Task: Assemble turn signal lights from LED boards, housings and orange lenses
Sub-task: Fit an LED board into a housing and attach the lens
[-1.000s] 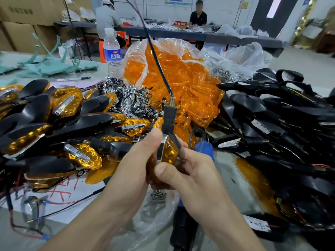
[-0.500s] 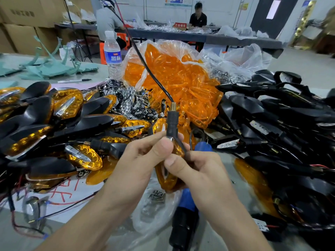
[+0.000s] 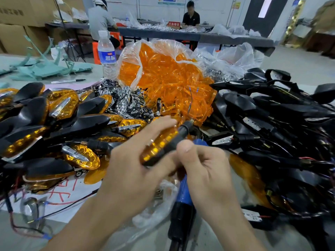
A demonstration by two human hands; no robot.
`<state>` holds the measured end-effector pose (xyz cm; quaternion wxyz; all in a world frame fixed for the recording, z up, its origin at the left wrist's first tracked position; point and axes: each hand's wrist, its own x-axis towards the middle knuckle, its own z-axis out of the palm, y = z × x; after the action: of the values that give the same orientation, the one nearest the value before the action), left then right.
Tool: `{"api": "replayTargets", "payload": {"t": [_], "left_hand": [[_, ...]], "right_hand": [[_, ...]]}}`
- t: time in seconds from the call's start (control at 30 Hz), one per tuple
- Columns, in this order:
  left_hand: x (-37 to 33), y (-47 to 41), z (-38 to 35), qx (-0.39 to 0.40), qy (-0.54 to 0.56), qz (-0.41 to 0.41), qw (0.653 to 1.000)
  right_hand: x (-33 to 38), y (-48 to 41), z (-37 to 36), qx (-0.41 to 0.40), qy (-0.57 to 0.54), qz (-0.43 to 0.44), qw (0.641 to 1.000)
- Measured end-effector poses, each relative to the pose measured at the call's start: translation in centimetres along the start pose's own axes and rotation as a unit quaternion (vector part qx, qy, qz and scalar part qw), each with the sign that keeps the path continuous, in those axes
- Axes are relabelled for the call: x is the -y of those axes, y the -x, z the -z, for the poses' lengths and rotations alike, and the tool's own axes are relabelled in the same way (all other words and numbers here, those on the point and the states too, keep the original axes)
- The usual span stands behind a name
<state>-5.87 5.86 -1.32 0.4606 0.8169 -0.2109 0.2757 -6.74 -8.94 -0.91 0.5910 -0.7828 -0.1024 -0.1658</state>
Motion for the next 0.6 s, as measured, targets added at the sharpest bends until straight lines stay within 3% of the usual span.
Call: {"api": "replayTargets", "payload": {"t": [0.07,0.17,0.3,0.37,0.43,0.5,0.6], "left_hand": [[0.1,-0.4,0.4,-0.077,0.123,0.097,0.985],[-0.2,-1.2,0.2,-0.089,0.369,0.235,0.895],[-0.8,-2.2,1.1,-0.045,0.462,0.342,0.817],[-0.6,-2.3,1.4,-0.008,0.467,0.354,0.81],[-0.2,-2.0,1.1,0.009,0.434,0.358,0.827],[0.2,-1.8,0.6,-0.015,0.372,0.363,0.854],[0.8,-1.2,-0.1,-0.018,0.346,0.367,0.864]], "right_hand": [[0.0,0.2,0.4,-0.052,0.048,0.066,0.995],[1.1,0.3,0.9,-0.125,0.2,0.156,0.959],[1.8,0.9,0.3,-0.098,0.281,0.239,0.924],[2.1,1.1,0.4,-0.112,0.303,0.243,0.915],[1.9,1.0,0.7,-0.088,0.295,0.223,0.925],[1.5,0.9,0.7,-0.045,0.26,0.15,0.953],[0.6,0.9,-0.1,-0.018,0.218,0.023,0.975]]}}
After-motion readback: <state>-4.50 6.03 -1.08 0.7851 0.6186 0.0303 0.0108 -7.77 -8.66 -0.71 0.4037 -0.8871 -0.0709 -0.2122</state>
